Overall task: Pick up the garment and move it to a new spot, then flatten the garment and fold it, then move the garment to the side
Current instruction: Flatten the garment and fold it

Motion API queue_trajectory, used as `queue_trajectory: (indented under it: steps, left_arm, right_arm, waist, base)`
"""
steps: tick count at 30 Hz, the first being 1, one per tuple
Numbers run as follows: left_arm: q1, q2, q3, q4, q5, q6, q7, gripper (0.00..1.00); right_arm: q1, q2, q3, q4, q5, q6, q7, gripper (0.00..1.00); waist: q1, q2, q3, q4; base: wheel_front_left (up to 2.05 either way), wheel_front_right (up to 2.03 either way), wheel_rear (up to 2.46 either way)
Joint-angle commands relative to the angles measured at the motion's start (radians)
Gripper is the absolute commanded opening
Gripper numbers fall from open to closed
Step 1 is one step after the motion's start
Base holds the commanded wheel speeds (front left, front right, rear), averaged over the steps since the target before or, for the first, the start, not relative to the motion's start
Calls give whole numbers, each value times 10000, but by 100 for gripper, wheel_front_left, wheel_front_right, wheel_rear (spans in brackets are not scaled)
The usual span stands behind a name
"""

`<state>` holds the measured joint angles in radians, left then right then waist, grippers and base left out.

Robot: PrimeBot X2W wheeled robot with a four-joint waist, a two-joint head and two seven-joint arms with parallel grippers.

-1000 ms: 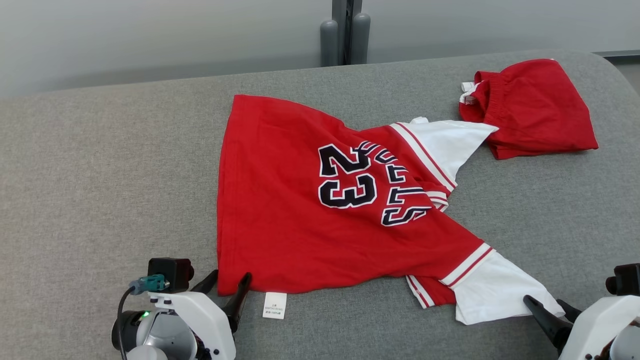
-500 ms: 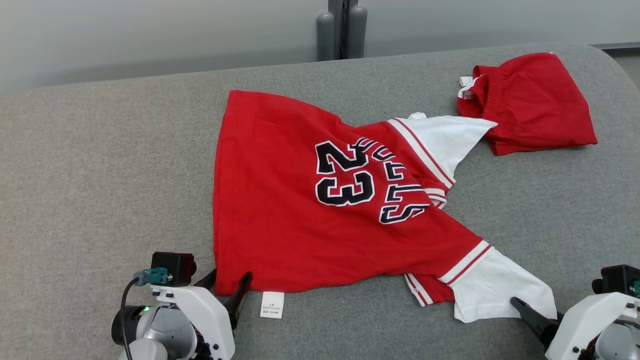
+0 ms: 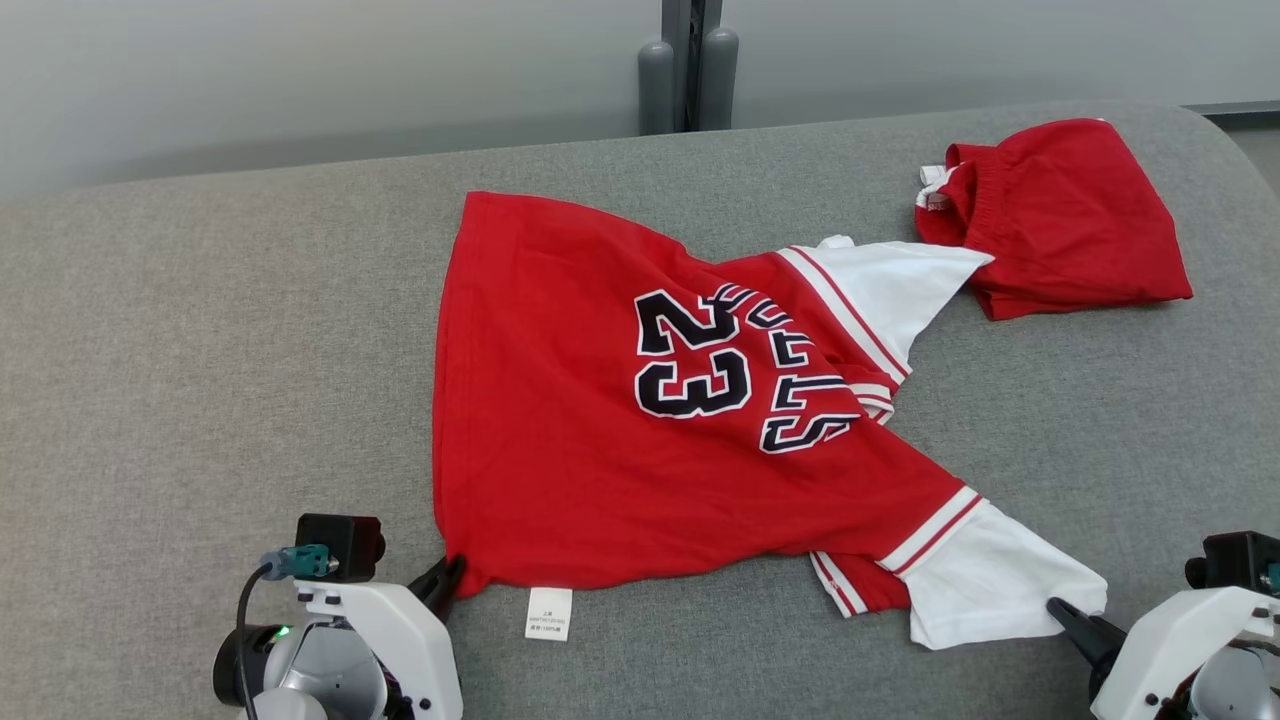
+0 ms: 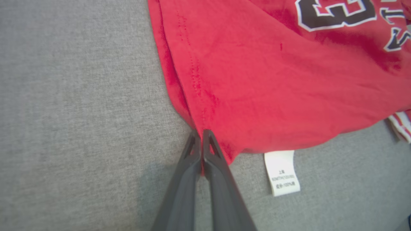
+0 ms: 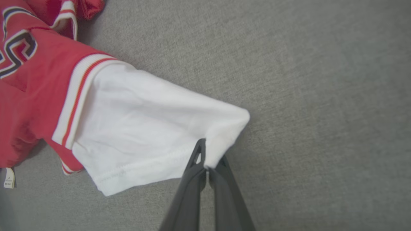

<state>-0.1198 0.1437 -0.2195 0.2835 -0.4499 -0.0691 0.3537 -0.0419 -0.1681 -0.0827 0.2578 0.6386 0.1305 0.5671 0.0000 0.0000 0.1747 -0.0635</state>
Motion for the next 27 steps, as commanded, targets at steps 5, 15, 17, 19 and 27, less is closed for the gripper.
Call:
queue_trajectory:
  steps: [5,15,17,19,27]
  left_arm:
    - [106,48,8,-180,-101,44,-72,0]
    - [351,236,429,-744,-278,304,-475,0]
    - [419,279,567,-1046,-325,372,-563,0]
    - [585,333,665,-1369,-371,453,-533,0]
    - [1154,581,1003,-3072,-427,813,-432,0]
  right_arm:
    - [-7,-291,161,-162,155,6,-437,0]
    - [250,-687,395,-1372,884,6,-1321,0]
    - [360,-812,415,-1844,1044,6,-1578,0]
    - [490,-940,439,-2317,1209,6,-1807,0]
    - [1091,-1307,52,-3837,1796,6,-2219,0]
  waist:
    - [0,0,-123,9]
    - [0,0,-475,20]
    - [0,0,-560,19]
    - [0,0,-663,18]
    - [0,0,-947,77]
  base:
    - [0,0,0]
    - [0,0,0]
    - [0,0,0]
    - [0,0,0]
    - [0,0,0]
